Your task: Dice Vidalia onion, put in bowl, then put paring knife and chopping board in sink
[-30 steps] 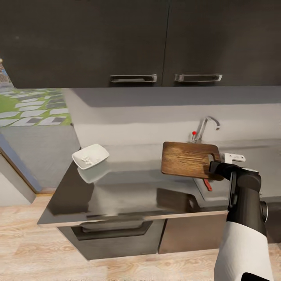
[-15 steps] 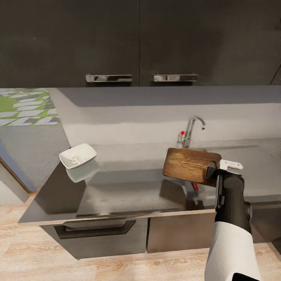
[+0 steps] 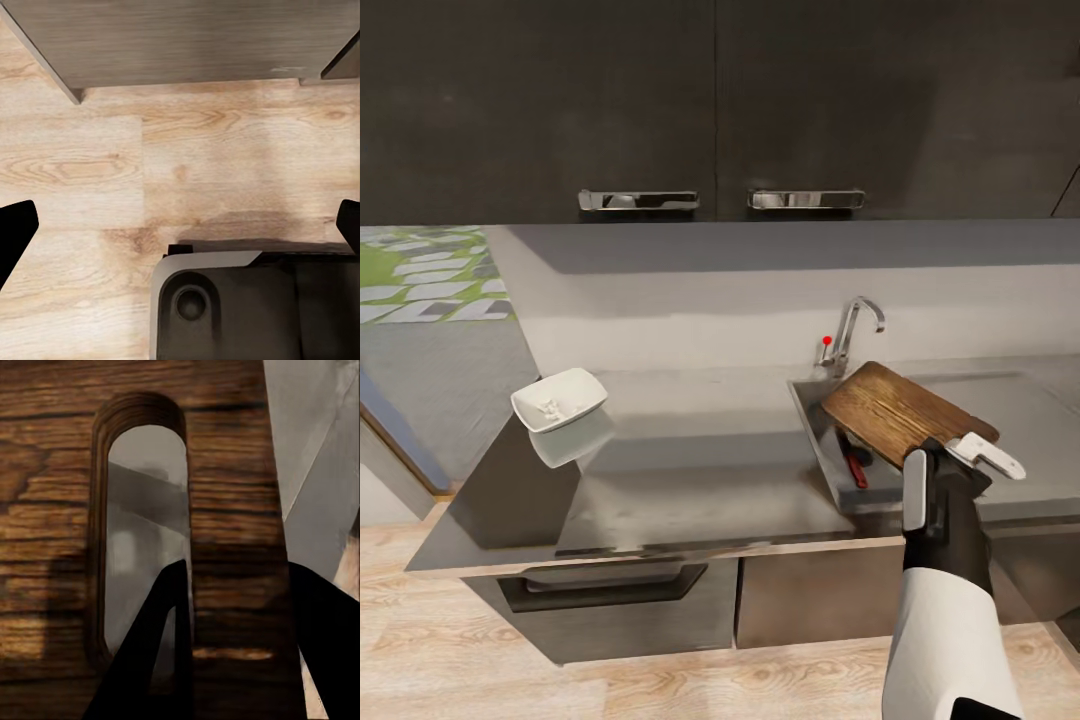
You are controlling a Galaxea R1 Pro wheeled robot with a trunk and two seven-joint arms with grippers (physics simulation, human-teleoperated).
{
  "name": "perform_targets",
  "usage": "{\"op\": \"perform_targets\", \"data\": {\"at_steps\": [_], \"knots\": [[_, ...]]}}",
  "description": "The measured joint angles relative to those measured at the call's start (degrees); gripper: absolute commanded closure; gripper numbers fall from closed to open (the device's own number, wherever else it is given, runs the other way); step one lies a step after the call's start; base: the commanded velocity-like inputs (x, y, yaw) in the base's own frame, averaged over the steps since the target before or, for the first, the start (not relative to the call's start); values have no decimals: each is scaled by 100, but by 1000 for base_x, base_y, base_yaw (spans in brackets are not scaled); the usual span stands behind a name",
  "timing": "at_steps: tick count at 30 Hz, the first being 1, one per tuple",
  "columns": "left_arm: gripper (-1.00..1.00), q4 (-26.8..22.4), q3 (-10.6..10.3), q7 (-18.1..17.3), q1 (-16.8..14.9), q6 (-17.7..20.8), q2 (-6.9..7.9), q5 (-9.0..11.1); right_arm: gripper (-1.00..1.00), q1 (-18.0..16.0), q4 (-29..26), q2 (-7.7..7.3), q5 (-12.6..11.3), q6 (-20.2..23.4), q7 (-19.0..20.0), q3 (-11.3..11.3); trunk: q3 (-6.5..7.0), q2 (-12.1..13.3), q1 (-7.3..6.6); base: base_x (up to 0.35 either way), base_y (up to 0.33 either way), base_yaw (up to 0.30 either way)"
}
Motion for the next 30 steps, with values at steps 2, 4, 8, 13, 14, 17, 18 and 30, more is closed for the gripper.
{"op": "perform_targets", "data": {"at_steps": [2,4,8,13,14,17,18,30], "knots": [[-100,0,-1,-1,0,0,0,0,100,-6,10,2,-301,-107,-425,167,-1,0,0,0,0,0],[-100,-1,0,-1,0,0,3,0,100,-16,12,2,-591,-155,-875,329,-1,0,0,0,0,0],[-100,6,0,-1,0,7,1,0,100,-38,-26,1,-1309,-408,-1879,542,-1,0,0,0,0,0],[-100,15,-2,-1,-1,9,-31,0,100,-83,-86,1,-2215,-993,-3499,2006,-1,0,0,0,0,0],[-100,15,-1,-1,-1,9,-41,0,100,-103,-91,1,-2295,-1016,-3615,2082,-1,0,0,0,0,0],[-100,30,-1,-1,-1,9,-81,0,100,-345,-91,1,-2908,-1123,-4157,2349,0,0,0,0,0,0],[-100,31,0,-1,0,9,-84,0,100,-378,-91,1,-2965,-1129,-4216,2379,-1,0,0,0,0,0],[-100,43,0,-1,0,16,-118,0,100,-571,-179,0,-3183,-1635,-5164,2864,-2,0,0,2,0,0]]}}
